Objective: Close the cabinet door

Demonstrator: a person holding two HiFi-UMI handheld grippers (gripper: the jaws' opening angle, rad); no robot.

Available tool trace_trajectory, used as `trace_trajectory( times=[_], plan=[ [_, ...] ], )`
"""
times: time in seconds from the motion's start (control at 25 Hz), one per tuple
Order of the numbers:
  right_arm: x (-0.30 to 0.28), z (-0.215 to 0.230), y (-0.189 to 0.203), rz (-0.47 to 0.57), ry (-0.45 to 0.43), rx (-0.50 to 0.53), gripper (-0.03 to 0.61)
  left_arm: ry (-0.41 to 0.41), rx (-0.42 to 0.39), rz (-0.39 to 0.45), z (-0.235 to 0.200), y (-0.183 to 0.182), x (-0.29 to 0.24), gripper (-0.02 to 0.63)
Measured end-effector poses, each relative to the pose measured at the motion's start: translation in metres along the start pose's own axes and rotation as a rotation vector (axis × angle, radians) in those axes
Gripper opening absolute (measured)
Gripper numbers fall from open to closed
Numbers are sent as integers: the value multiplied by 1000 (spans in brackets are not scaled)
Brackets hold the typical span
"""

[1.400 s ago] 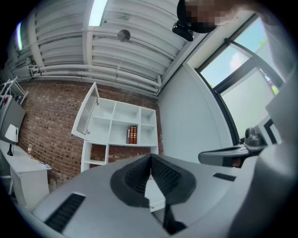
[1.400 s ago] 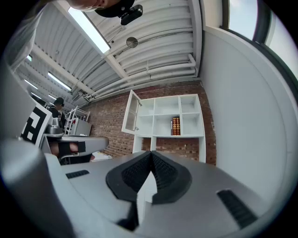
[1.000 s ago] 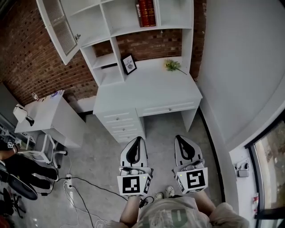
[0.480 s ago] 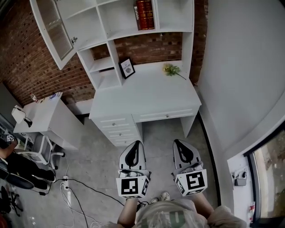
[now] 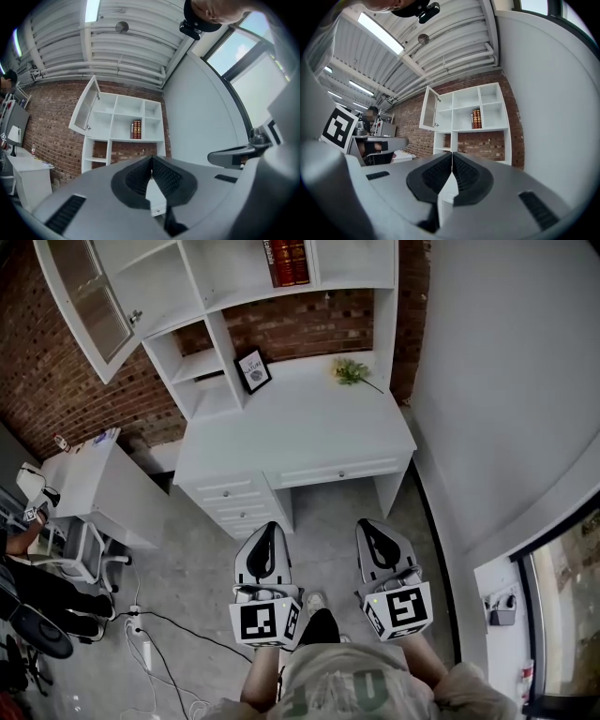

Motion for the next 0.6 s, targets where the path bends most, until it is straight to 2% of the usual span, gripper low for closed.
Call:
trace_trajectory(
  times=[0.16,0.32,0.6],
  plan=[
    [-21,15,3,12,25,-3,17,21,-14,11,-7,3,-28,14],
    [-60,24,9,51,36,35,17,39,-3,53,-34,14,-71,14],
    [-174,45,27,19,39,64,17,61,15,102,-98,23,-177,14]
  ],
)
Point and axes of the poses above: the fingertips, and each gripper's own axes: x backward along the fingers, z to its right, y out of its underside, the point moved 8 cm from there along x, backward along the fingers, and after that the axes turned 4 degrees about y, right-handed, at the moved point
